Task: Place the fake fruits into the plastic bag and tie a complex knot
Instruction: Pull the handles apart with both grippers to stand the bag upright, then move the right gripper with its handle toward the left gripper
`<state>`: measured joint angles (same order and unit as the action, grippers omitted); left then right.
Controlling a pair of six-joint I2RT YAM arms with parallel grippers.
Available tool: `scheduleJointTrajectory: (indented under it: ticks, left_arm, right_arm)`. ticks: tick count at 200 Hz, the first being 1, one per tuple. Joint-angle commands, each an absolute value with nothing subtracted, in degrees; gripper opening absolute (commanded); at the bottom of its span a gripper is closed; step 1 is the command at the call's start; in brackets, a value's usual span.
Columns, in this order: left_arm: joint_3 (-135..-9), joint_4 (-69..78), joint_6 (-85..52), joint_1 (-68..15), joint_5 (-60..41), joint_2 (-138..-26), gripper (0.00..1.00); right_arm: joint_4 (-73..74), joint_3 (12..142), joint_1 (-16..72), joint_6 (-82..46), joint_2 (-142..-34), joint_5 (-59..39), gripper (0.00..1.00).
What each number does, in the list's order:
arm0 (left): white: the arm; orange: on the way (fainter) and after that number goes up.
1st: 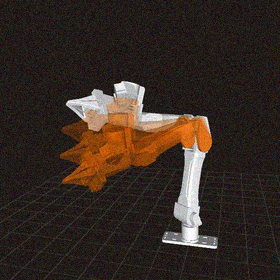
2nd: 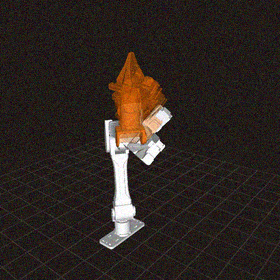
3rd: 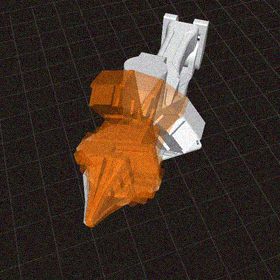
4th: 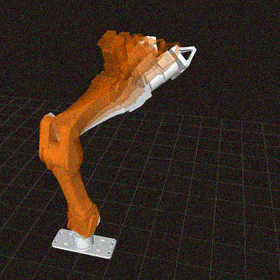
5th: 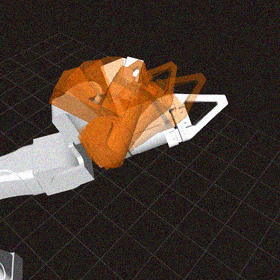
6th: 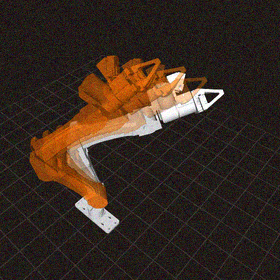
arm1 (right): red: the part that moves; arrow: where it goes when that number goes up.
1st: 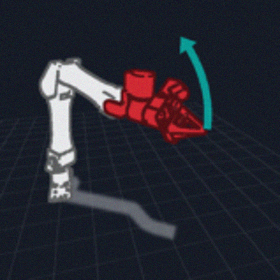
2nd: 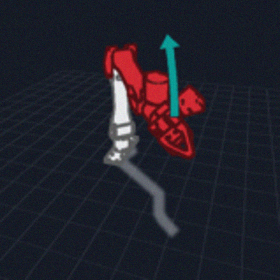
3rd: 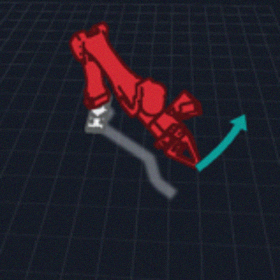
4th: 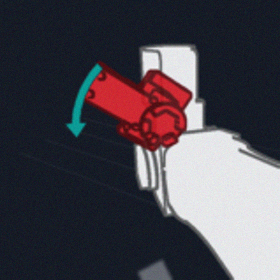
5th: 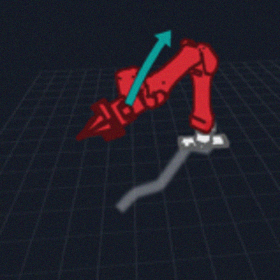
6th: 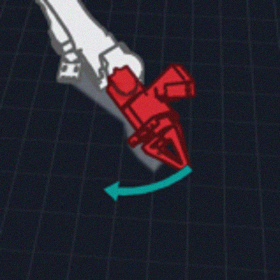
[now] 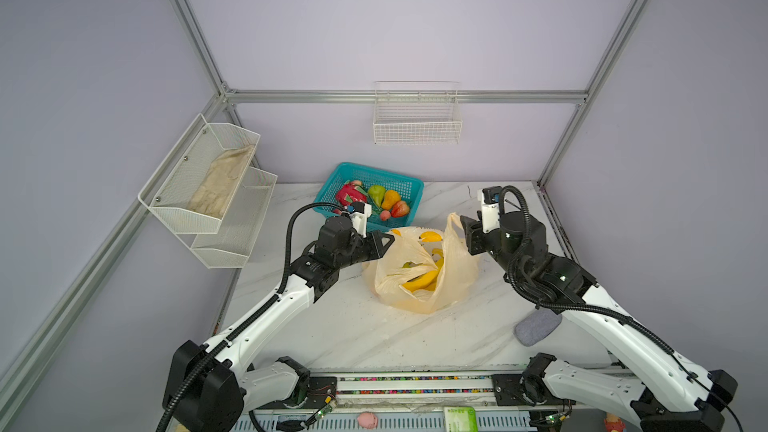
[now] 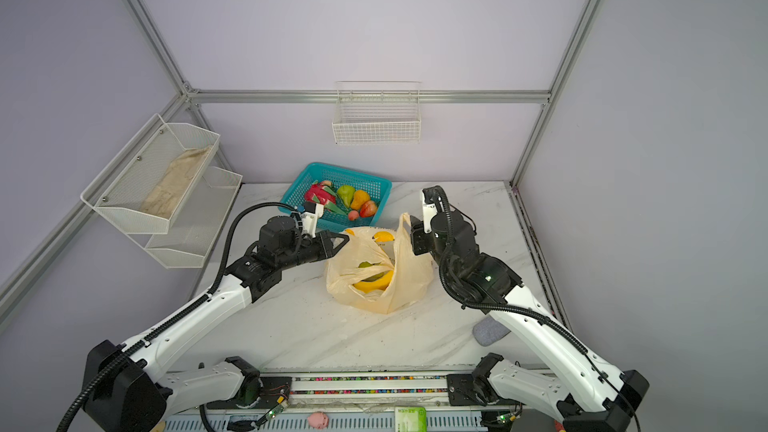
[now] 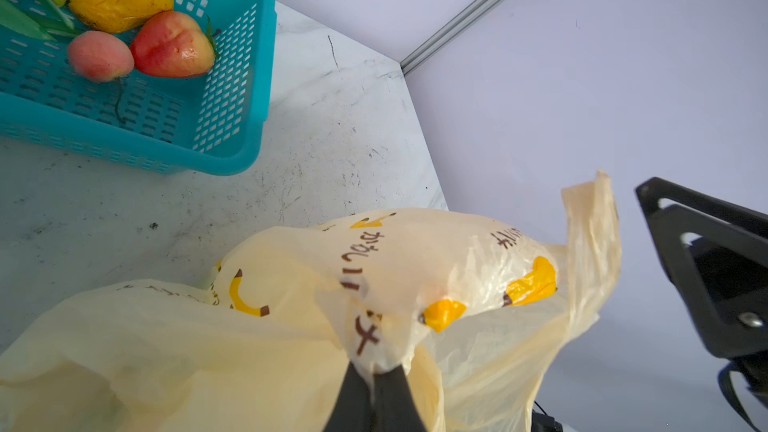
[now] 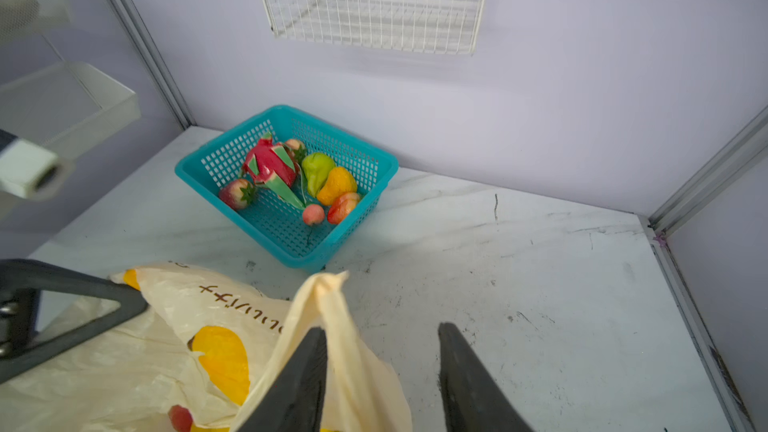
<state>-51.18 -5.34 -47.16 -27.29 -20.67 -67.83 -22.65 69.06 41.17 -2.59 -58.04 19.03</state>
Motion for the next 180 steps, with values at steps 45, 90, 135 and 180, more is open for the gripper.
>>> scheduleJointTrajectory:
  ticks: [45, 90, 135, 180]
  left_arm:
    - [-47.71, 1.09, -52.38, -24.8, -21.87, -66.27, 0.0]
    - [-47.55, 1.24, -52.21, -24.57, -22.55, -66.48, 0.0]
    - [-47.63, 1.49, -51.69, -24.52, -22.94, -66.36, 0.0]
    - [-48.11, 1.35, -50.36, -24.48, -23.64, -66.08, 0.0]
  right_arm:
    - [-20.58, 73.76, 44.98, 1.83, -59.01, -10.01, 0.47]
    - [-18.62, 74.93, 51.49, 2.79, -67.16, -13.48, 0.47]
    - [-22.56, 71.23, 51.5, 3.83, -73.41, -11.28, 0.47]
    - [-29.31, 67.88, 51.5, 8.31, -72.6, -5.26, 0.59]
